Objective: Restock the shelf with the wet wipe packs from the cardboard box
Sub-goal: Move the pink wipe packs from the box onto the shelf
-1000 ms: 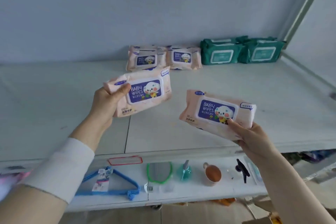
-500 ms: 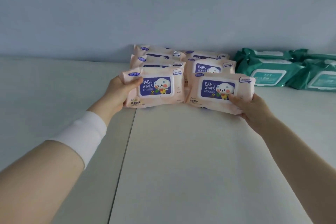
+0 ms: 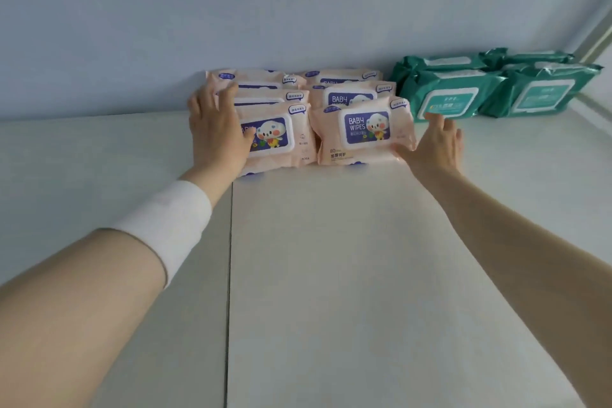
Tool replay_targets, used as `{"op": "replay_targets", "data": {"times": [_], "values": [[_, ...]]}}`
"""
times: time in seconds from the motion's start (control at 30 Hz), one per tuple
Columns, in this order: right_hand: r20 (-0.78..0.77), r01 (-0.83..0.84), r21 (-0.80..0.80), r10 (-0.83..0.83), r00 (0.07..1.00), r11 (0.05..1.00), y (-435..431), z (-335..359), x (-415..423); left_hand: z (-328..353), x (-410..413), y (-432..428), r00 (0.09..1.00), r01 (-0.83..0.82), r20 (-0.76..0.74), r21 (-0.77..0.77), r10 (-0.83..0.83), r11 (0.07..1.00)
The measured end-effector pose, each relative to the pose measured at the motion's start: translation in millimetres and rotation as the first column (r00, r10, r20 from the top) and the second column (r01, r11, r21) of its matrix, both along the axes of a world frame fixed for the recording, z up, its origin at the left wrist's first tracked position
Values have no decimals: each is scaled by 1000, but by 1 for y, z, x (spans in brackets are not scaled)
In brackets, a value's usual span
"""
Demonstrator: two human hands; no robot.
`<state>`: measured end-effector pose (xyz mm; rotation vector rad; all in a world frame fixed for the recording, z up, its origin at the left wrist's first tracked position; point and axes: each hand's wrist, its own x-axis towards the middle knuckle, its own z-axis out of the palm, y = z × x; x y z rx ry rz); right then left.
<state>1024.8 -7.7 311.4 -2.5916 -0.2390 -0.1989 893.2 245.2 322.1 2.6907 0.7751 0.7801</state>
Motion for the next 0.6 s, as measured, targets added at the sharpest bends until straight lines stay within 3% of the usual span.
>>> {"op": "replay_targets", "data": {"times": [0.1,0.2,0.27,0.33,0.43,0.6], "values": [[59,-47,-301,68,996,952,-25,17,-24,20,6,-29,937,272,-271,162,-222,949],[33,-86,-544,124,992,835,-61,33,-54,43,12,-80,796,520,-502,283,-338,806],[-8,-96,-601,115,993,793,-94,44,-77,56,12,-127,713,635,-605,343,-354,692],[-57,-100,-638,82,995,763,-135,51,-100,65,12,-178,641,703,-661,301,-390,645],[-96,-65,-664,2,995,745,-207,60,-132,70,10,-262,562,770,-681,226,-469,596],[-134,42,-667,-175,975,744,-347,59,-181,66,-9,-425,447,877,-692,216,-567,429]]}}
